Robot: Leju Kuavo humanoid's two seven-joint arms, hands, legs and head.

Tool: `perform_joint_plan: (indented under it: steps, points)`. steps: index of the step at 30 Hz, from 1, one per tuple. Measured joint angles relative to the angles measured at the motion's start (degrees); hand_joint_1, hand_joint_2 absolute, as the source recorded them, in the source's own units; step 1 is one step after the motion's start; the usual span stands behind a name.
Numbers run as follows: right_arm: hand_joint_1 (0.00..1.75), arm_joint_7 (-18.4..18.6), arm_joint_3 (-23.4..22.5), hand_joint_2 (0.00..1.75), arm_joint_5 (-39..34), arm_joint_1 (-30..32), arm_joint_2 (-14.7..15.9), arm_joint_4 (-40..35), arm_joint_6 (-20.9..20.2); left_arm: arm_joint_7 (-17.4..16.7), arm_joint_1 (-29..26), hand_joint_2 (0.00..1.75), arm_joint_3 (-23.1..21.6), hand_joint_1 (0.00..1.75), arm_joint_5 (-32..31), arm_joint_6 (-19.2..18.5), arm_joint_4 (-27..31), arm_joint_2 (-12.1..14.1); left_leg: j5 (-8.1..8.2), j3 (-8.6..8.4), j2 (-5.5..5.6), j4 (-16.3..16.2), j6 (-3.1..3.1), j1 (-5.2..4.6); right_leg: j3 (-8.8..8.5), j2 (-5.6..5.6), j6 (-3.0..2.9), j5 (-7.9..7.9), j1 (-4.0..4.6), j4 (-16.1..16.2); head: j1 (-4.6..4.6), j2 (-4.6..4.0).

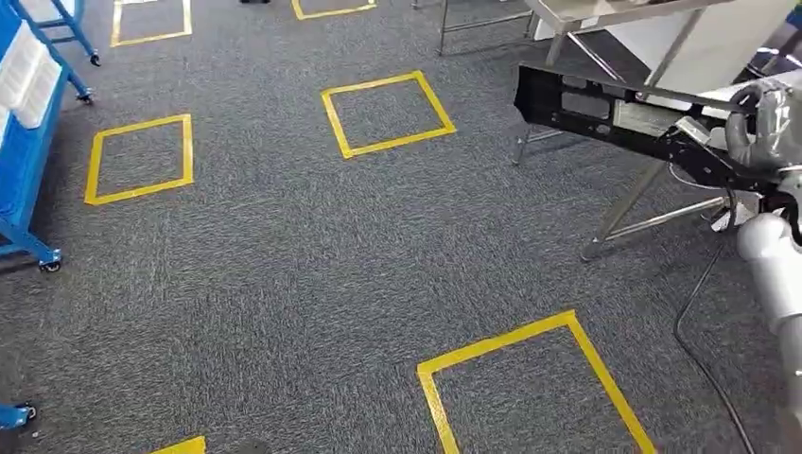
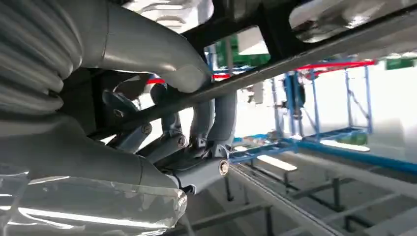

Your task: Take the parts from the cabinet and place them on the table.

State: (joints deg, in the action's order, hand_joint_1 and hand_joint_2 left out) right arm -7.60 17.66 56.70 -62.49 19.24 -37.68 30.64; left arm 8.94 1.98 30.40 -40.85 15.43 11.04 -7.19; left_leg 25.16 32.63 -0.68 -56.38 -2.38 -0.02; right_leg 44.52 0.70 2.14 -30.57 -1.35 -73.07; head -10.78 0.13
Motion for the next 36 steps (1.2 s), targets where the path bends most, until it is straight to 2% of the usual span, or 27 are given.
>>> perform_joint_plan:
  steps: [1,2,4,5,6,7,10,11,12,13,15,16,17,19,20,21,22,24,26,27,28,30,31,32,33,35,36]
  points:
    - [1.75,0.0,0.1,1.75,0.0,0.0,-0.1,0.4,0.1,-0.2,0.0,1.75,0.1,0.00,0.0,-0.4,0.0,0.0,0.09,0.06,-0.81,-0.1,0.04,0.03,0.84,-0.16,0.20,-0.18,-0.11,-1.9,-0.02,0.00]
    - [1.75,-0.1,0.3,1.75,0.0,0.0,-0.1,0.9,0.3,-0.5,0.0,1.75,0.2,0.00,-0.3,-0.9,0.0,0.0,0.24,0.08,-1.63,-0.3,0.11,0.08,0.22,-0.39,0.43,0.95,-0.23,-1.0,-0.02,0.00]
    - [1.75,-0.2,0.6,1.75,0.0,0.0,-0.2,1.5,0.8,-0.7,0.1,1.75,0.3,0.00,-0.7,-1.5,0.0,0.0,0.71,0.03,-3.09,-0.7,0.44,0.17,-4.24,-1.56,0.70,5.11,-0.42,6.9,0.00,-0.02]
    - [1.75,-0.2,0.6,1.75,-0.1,0.0,-0.2,1.7,1.3,-0.7,0.1,1.75,0.3,0.00,-1.4,-1.8,0.0,0.0,1.07,-0.04,-3.86,-1.1,0.70,0.16,-7.51,-3.77,0.70,7.24,-0.37,12.6,-0.02,0.00]
    - [1.75,-0.3,0.7,1.75,-0.1,-0.1,-0.2,1.8,1.8,-0.8,0.1,1.75,0.3,0.00,-1.7,-1.9,0.0,0.1,1.42,0.07,-4.45,-1.3,1.15,-0.36,-8.38,-6.15,0.31,6.02,0.62,14.4,-0.02,0.00]
    - [1.75,-0.4,0.8,1.75,-0.2,0.0,-0.3,1.8,2.0,-0.9,0.1,1.75,0.2,0.00,-2.3,-2.0,0.0,0.1,1.65,0.02,-5.01,-1.7,1.45,-0.43,-8.15,-5.06,-0.30,6.54,0.53,14.7,-0.02,0.00]
    - [1.75,-0.8,0.9,1.75,-0.5,0.0,-0.1,2.4,2.3,-0.8,0.0,1.75,-0.1,0.00,-2.4,-2.4,0.0,0.2,1.99,-0.45,-7.14,-1.5,2.27,-0.48,-7.67,-2.61,-1.13,6.61,0.66,14.6,-0.02,0.00]
    - [1.75,-1.3,0.9,1.75,-0.7,0.2,0.1,2.5,2.3,-0.5,0.0,1.75,-0.2,0.00,-2.4,-2.4,0.0,0.2,2.57,-0.20,-6.99,-1.7,2.78,-0.37,-8.04,-1.87,-1.55,6.83,0.15,14.9,-0.04,0.00]
    - [1.75,-1.8,0.9,1.75,-1.0,0.3,0.3,2.5,2.6,-0.2,0.0,1.75,-0.2,0.00,-2.4,-2.5,0.0,0.3,3.74,0.08,-3.91,-3.2,3.01,0.11,-8.10,-1.33,-1.70,6.83,0.10,14.9,-0.04,0.00]
    - [1.75,-2.4,0.9,1.75,-1.4,0.3,0.4,2.6,2.7,0.1,-0.3,1.75,-0.2,0.00,-2.4,-2.6,0.0,0.3,5.84,1.72,-1.65,-7.0,3.05,0.17,-8.09,-0.86,-2.07,6.85,0.06,14.9,-0.04,0.00]
    - [1.75,-2.9,0.9,1.75,-1.8,0.8,0.4,2.8,3.3,0.3,-0.8,1.75,-0.3,0.00,-2.4,-3.0,0.0,0.4,9.66,6.23,-0.20,-16.3,3.19,0.18,-8.06,0.64,-2.44,6.85,0.14,14.9,-0.02,0.00]
    - [1.75,-3.0,0.9,1.75,-1.8,1.2,0.3,3.0,3.5,0.3,-1.0,1.75,-0.4,0.00,-2.4,-3.1,-0.1,0.4,10.18,7.91,0.04,-19.5,3.22,0.17,-8.09,1.54,-2.44,6.85,0.20,14.9,-0.02,0.00]
    - [1.75,-3.0,1.0,1.75,-1.8,1.6,0.3,3.2,3.7,0.3,-1.2,1.75,-0.4,0.00,-2.5,-3.1,-0.1,0.4,9.43,8.43,0.09,-19.9,3.11,0.17,-8.11,2.44,-2.43,6.85,0.22,14.8,-0.04,0.00]
    - [1.75,-2.8,1.0,1.75,-1.8,2.2,0.3,3.3,3.9,0.4,-1.3,1.75,-0.5,0.00,-2.7,-3.4,-0.1,0.6,4.87,6.04,0.46,-13.5,2.69,0.18,-8.11,4.10,-2.40,6.84,0.21,14.6,-0.02,0.00]
    - [1.75,-2.8,1.1,1.75,-1.8,2.4,0.2,3.3,4.1,0.5,-1.3,1.75,-0.5,0.00,-2.8,-3.5,-0.1,0.7,2.22,3.91,1.67,-8.6,2.41,0.18,-8.08,4.83,-2.30,6.80,0.16,14.5,-0.02,0.00]
    - [1.75,-2.7,1.1,1.75,-1.7,2.5,0.2,3.3,4.3,0.5,-1.3,1.75,-0.5,0.00,-3.1,-3.5,-0.2,0.9,0.58,2.21,4.91,-4.3,2.08,0.35,-7.97,5.47,-2.11,6.78,0.01,14.4,-0.02,0.00]
    - [1.75,-2.5,1.1,1.75,-1.7,2.6,0.2,3.3,4.5,0.6,-1.4,1.75,-0.5,0.00,-3.2,-3.6,-0.2,0.9,1.18,1.29,7.17,-2.7,1.80,0.82,-7.51,6.36,-1.59,6.81,0.25,14.1,-0.02,0.00]
    - [1.75,-1.5,1.1,1.75,-1.4,2.9,-0.1,3.3,4.5,0.8,-1.4,1.75,-0.5,0.00,-3.3,-3.6,-0.2,1.0,1.20,1.46,5.68,-2.8,1.67,0.24,-7.16,7.92,-0.62,7.30,-0.29,14.5,-0.02,-0.02]
    - [1.75,-0.9,1.3,1.75,-1.0,3.3,0.1,3.1,4.2,0.9,-1.4,1.75,-0.6,0.00,-3.3,-3.6,-0.2,1.0,0.54,1.10,4.02,-1.9,0.77,0.67,-6.94,9.42,0.37,7.84,-0.30,15.0,-0.09,0.02]
    - [1.75,-0.9,1.4,1.75,-1.0,3.4,0.1,3.0,3.9,1.0,-1.4,1.75,-0.6,0.00,-3.3,-3.5,-0.2,1.2,0.16,0.90,3.17,-1.2,0.41,0.68,-6.67,5.97,0.28,7.16,-0.29,14.2,-0.02,0.00]
    - [1.75,-0.9,1.4,1.75,-1.1,3.2,0.3,2.9,3.6,1.2,-1.4,1.75,-0.6,0.00,-3.3,-3.5,-0.3,1.2,-0.02,0.84,2.45,-0.9,0.03,0.56,-5.29,1.87,0.54,4.99,0.03,11.5,0.00,0.00]
    - [1.75,-1.2,1.6,1.75,-1.7,3.2,0.3,2.6,3.3,1.4,-1.7,1.75,-0.6,0.00,-3.3,-3.5,-0.3,1.3,0.04,0.88,0.79,-1.0,-0.06,0.35,-1.25,-0.18,1.00,0.65,-0.07,2.5,-0.02,0.00]
    - [1.75,-1.3,1.6,1.75,-1.9,3.3,0.3,2.6,3.2,1.4,-1.8,1.75,-0.6,0.00,-3.3,-3.5,-0.3,1.3,0.12,0.89,-0.07,-1.0,-0.12,0.31,0.36,-0.37,1.16,-0.50,-0.14,-1.1,-0.02,0.00]
    - [1.75,-1.3,1.7,1.75,-2.0,3.5,0.4,2.6,3.1,1.4,-1.9,1.75,-0.6,0.00,-3.3,-3.5,-0.3,1.3,0.20,0.90,-0.87,-1.1,-0.09,0.30,0.90,-0.42,1.25,-0.43,-0.14,-2.5,-0.02,0.00]
    - [1.75,-1.4,1.8,1.75,-2.2,3.6,0.5,2.6,3.1,1.4,-1.9,1.75,-0.6,0.00,-3.3,-3.6,-0.3,1.3,0.34,0.89,-1.70,-1.2,-0.04,0.30,-0.02,-0.46,1.31,0.93,-0.14,-0.9,-0.02,0.00]
    - [1.75,-1.6,1.8,1.75,-2.3,3.5,0.7,2.3,3.1,1.4,-1.8,1.75,-0.6,0.00,-3.3,-3.6,-0.3,1.3,0.74,0.78,-3.24,-1.5,0.22,0.29,-5.56,-1.74,1.09,5.50,0.03,8.8,-0.02,0.00]
    - [1.75,-1.7,1.8,1.75,-2.3,3.4,0.9,1.9,3.0,1.6,-1.8,1.75,-0.6,0.00,-3.3,-3.6,-0.3,1.3,1.01,0.66,-3.94,-1.8,0.49,0.11,-8.62,-4.31,0.77,6.85,0.34,14.1,0.00,0.00]
